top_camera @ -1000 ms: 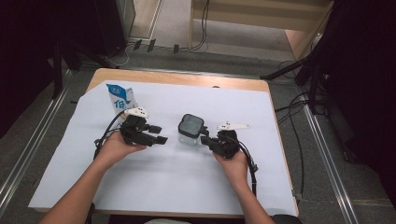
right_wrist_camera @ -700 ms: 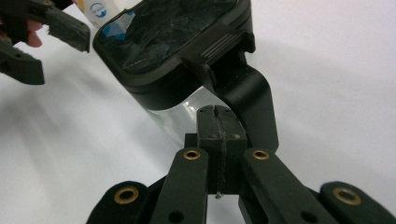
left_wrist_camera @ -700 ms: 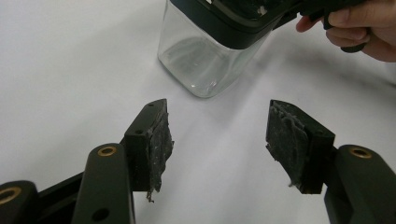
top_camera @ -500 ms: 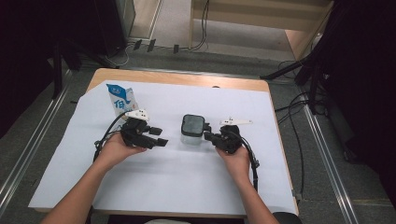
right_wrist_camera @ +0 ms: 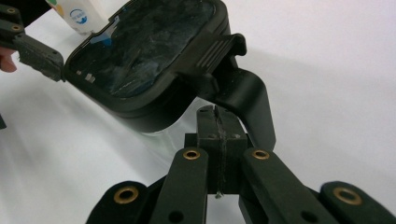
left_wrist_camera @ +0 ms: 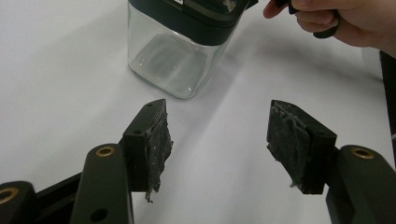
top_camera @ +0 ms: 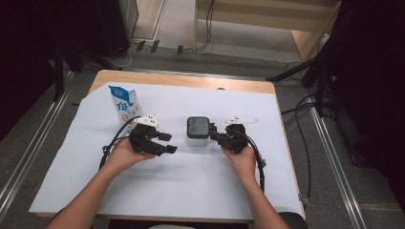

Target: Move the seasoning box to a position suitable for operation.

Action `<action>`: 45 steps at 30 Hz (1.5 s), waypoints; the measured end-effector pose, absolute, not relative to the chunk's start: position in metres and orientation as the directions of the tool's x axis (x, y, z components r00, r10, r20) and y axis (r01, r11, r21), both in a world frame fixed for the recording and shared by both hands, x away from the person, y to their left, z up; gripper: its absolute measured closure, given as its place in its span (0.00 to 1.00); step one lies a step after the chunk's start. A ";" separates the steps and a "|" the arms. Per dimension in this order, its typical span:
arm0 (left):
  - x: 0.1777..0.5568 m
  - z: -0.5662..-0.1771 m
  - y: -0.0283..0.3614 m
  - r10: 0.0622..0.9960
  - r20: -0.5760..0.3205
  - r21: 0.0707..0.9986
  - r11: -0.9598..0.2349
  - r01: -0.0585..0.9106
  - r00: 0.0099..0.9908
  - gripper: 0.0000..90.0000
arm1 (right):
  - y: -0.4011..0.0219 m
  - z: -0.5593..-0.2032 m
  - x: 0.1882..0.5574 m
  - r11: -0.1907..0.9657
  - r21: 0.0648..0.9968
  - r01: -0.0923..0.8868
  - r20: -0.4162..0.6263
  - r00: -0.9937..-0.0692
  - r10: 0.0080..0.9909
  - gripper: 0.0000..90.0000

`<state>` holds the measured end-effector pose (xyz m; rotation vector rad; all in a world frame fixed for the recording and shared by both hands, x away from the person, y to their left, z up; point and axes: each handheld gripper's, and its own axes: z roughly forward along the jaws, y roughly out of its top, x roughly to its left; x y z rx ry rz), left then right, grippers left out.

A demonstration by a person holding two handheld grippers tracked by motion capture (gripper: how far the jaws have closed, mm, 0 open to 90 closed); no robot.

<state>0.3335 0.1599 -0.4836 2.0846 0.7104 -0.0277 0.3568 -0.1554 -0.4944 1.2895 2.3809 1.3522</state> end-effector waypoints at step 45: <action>0.389 -0.465 0.123 0.343 -0.217 0.747 -0.544 0.382 0.914 0.28 | -0.212 -0.487 0.343 0.254 0.798 0.546 0.196 -0.634 0.748 0.63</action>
